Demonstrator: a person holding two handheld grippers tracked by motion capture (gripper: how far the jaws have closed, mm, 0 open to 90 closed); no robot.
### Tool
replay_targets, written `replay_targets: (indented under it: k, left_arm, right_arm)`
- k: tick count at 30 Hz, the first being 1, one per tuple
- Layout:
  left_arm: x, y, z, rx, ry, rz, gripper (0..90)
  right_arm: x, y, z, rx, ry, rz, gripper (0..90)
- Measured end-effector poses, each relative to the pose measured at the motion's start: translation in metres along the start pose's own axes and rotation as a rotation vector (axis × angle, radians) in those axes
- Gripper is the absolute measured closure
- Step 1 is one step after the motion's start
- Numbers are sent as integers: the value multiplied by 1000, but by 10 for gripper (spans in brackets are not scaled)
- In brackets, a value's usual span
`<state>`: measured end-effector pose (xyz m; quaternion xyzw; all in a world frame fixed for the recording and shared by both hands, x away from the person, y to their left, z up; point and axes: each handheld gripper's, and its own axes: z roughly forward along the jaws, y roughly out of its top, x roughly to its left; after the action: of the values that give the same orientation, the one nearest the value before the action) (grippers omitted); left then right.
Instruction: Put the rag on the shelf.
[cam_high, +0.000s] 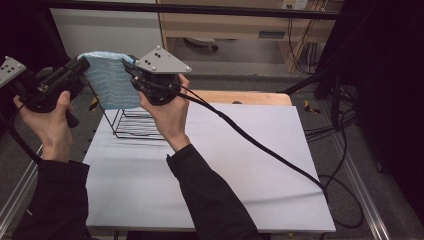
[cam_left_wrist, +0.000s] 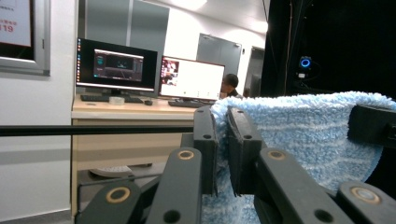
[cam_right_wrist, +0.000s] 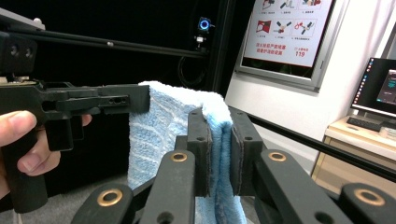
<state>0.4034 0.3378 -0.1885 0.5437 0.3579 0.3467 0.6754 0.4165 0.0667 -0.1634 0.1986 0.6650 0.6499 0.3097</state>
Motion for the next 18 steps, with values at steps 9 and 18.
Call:
replay_targets:
  k: [9,18]
  left_arm:
    - [7,18,8,-9,18,26,829]
    - [15,29,20,-20,37,7,829]
  right_arm:
    - [-9,16,17,-15,-5,5,812]
    - [-16,25,28,-25,7,4,811]
